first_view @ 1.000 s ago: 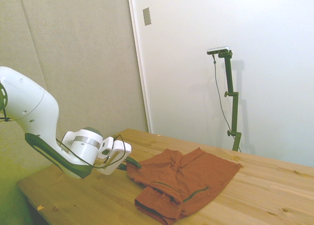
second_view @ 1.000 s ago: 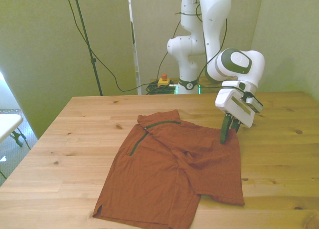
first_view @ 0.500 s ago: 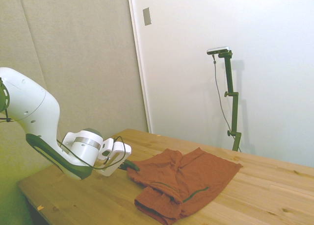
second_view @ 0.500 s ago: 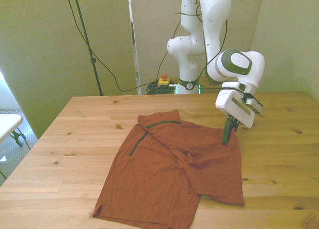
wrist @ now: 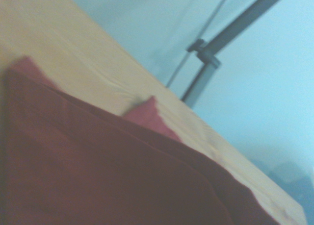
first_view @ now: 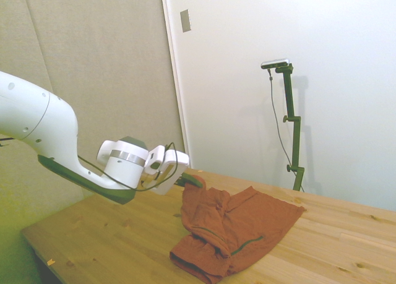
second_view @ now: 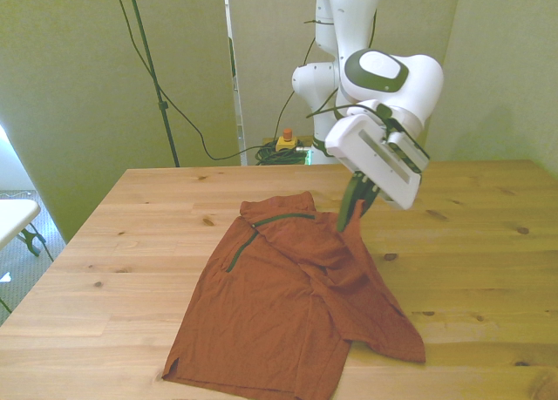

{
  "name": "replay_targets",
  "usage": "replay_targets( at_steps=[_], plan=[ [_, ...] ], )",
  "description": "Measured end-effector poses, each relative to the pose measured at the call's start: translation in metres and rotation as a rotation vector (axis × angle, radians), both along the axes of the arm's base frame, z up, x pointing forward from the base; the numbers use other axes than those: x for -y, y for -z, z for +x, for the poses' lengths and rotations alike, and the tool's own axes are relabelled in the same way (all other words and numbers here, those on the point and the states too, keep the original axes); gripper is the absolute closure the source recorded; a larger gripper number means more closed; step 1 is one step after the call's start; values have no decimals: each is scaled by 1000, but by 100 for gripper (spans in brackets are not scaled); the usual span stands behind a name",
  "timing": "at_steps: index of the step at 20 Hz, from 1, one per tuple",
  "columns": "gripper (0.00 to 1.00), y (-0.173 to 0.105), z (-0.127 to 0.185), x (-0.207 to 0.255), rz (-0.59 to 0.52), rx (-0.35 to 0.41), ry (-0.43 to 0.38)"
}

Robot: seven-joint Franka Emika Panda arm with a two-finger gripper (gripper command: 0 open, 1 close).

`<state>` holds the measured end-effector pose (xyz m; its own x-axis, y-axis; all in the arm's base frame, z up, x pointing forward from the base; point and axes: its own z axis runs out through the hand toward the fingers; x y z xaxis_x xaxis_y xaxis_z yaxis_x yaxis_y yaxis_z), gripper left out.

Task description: Fold the shorts

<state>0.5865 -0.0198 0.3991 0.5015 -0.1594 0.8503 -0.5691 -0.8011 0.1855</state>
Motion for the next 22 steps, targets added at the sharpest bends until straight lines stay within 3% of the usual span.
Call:
replay_targets(
  at_steps=[7, 15, 16, 22],
  plan=[
    [100, -13, 59, 100, -38, 4, 129],
    [100, -21, 94, 167, -21, 9, 215],
    [0, -22, 96, 174, -14, 12, 226],
    [0, 2, 105, 210, 16, 2, 282]
  ],
)
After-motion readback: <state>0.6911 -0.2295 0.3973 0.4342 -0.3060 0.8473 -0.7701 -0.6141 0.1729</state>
